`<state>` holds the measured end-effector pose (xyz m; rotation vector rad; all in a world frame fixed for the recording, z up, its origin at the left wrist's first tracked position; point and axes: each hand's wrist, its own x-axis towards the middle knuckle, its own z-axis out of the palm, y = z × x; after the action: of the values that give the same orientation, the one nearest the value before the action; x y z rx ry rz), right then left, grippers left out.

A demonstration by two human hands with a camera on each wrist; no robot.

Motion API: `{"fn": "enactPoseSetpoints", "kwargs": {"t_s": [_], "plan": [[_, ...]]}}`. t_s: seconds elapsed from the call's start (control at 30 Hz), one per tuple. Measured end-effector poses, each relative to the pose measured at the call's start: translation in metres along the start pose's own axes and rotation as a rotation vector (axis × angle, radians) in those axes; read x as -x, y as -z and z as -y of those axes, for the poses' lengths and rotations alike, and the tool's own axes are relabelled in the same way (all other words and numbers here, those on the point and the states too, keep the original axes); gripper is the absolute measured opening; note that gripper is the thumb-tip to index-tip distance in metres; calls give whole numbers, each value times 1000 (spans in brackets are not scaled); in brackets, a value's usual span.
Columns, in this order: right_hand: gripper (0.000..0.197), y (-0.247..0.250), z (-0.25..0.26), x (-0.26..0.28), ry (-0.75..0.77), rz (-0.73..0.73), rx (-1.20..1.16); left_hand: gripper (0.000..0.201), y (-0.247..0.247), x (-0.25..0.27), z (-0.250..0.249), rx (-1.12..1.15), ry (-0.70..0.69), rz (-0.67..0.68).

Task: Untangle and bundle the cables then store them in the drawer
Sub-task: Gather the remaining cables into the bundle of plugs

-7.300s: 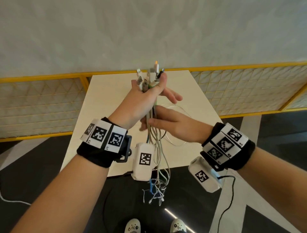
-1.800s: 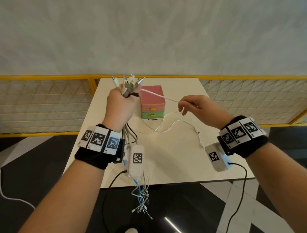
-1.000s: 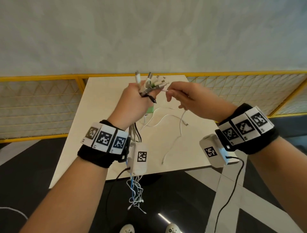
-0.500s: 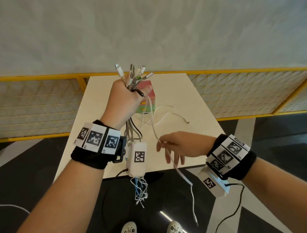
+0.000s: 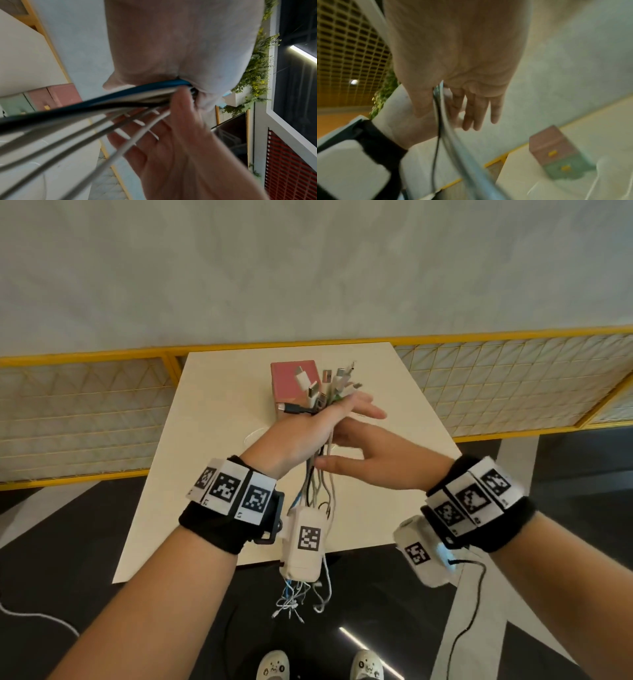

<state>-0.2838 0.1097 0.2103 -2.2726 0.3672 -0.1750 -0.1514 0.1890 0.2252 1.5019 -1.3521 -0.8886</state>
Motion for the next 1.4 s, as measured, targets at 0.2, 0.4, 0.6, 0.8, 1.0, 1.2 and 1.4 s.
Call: {"fn": "enactPoseSetpoints", "kwargs": {"t_s": [0.2,0.4,0.6,0.8,1.0,1.2,1.4], "plan": [[12,-29,-5,-9,-2,-129,-586,27,-9,-16,1,107,-69,-172],[34,-13,-18,-14,-105,-207,-692,42,-30,-33,-3,226,57,-223],[36,2,-29,-15,-155,-336,-751,36,-33,-52,-9,218,-73,-84],[25,26,-37,-13,-128,-265,-809,46,-38,-73,-14,426,-146,-55],[47,35,-50,-13,-180,-208,-917,51,-37,-87,-18,211,-161,-136],[54,37,-53,-21,-251,-289,-816,42,-30,-96,-24,-81,-206,-183],[48,36,-47,-27,-308,-289,-707,43,-22,-111,-12,-649,-426,-441]]}}
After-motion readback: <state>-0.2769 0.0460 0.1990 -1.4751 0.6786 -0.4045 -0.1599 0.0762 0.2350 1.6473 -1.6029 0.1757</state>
